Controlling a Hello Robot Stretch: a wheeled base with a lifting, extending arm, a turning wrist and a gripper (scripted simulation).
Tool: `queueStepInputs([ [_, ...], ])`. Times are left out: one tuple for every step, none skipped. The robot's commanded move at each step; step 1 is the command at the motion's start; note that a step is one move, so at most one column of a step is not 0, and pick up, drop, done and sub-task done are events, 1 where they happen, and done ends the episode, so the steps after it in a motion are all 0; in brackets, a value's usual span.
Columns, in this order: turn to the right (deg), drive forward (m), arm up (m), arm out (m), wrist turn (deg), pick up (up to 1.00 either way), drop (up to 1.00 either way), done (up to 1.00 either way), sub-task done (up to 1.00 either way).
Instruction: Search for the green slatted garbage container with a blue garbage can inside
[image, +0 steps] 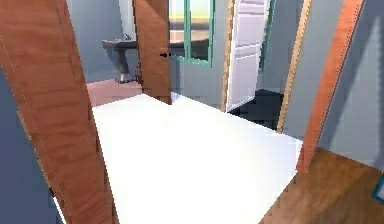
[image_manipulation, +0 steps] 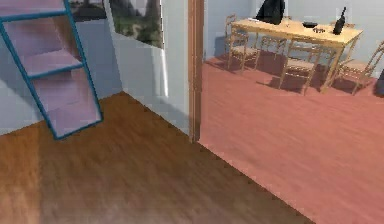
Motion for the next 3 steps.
queueStepInputs([
  [45.0, 0.00, 0.00, 0.00, 0.0, 0.00, 0.00, 0.00, 0.00],
  [45.0, 0.00, 0.00, 0.00, 0.0, 0.00, 0.00, 0.00, 0.00],
  [45.0, 0.00, 0.00, 0.00, 0.0, 0.00, 0.00, 0.00, 0.00],
])
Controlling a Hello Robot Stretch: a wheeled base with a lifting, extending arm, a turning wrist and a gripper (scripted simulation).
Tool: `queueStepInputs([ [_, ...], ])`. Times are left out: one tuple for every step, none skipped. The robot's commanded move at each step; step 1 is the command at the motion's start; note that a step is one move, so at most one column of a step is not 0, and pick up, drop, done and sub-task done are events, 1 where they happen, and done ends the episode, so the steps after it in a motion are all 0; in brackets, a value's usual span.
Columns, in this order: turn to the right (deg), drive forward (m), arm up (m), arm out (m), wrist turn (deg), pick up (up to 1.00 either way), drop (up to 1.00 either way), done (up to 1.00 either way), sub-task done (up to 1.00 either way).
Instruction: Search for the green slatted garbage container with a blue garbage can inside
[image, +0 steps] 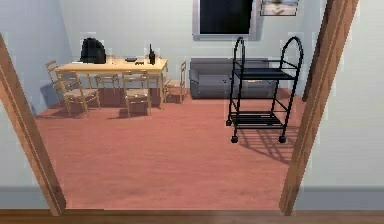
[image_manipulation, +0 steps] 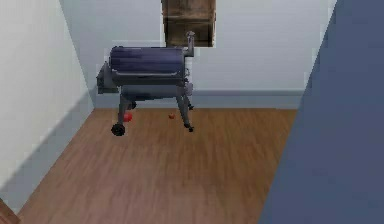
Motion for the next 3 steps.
queueStepInputs([
  [6.0, 0.00, 0.00, 0.00, 0.0, 0.00, 0.00, 0.00, 0.00],
  [0.0, 0.15, 0.00, 0.00, 0.0, 0.00, 0.00, 0.00, 0.00],
  [-45.0, 0.00, 0.00, 0.00, 0.0, 0.00, 0.00, 0.00, 0.00],
])
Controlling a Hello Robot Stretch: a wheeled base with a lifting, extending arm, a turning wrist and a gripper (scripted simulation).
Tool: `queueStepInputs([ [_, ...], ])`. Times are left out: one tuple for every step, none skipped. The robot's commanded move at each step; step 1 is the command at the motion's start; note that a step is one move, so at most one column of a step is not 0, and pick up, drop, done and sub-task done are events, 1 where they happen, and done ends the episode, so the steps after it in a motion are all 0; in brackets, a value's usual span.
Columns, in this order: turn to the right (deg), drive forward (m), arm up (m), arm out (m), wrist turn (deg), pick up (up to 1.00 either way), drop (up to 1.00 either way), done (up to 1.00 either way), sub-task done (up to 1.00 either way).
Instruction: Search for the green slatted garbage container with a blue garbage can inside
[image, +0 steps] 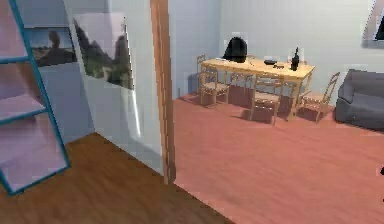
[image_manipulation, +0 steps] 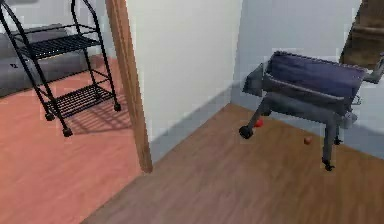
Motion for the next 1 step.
queueStepInputs([
  [-42.0, 0.00, 0.00, 0.00, 0.0, 0.00, 0.00, 0.00, 0.00],
])
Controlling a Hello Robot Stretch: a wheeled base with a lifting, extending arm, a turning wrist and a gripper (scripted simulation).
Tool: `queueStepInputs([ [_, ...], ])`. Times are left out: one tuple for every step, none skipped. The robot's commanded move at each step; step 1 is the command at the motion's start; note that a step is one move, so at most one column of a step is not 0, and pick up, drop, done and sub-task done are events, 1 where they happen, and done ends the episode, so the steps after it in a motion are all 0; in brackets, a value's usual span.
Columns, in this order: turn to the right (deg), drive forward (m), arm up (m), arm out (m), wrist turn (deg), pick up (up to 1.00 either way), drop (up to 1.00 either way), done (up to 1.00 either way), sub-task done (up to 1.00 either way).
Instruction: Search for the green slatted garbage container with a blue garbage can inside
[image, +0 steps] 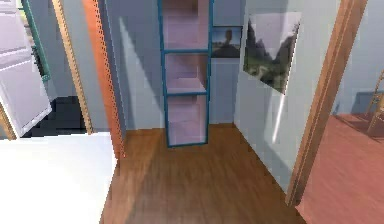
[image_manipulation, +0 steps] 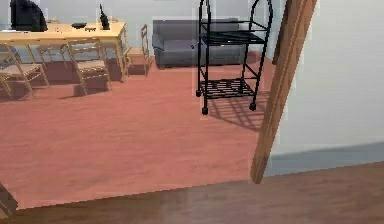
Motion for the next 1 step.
queueStepInputs([
  [0.0, 0.40, 0.00, 0.00, 0.0, 0.00, 0.00, 0.00, 0.00],
])
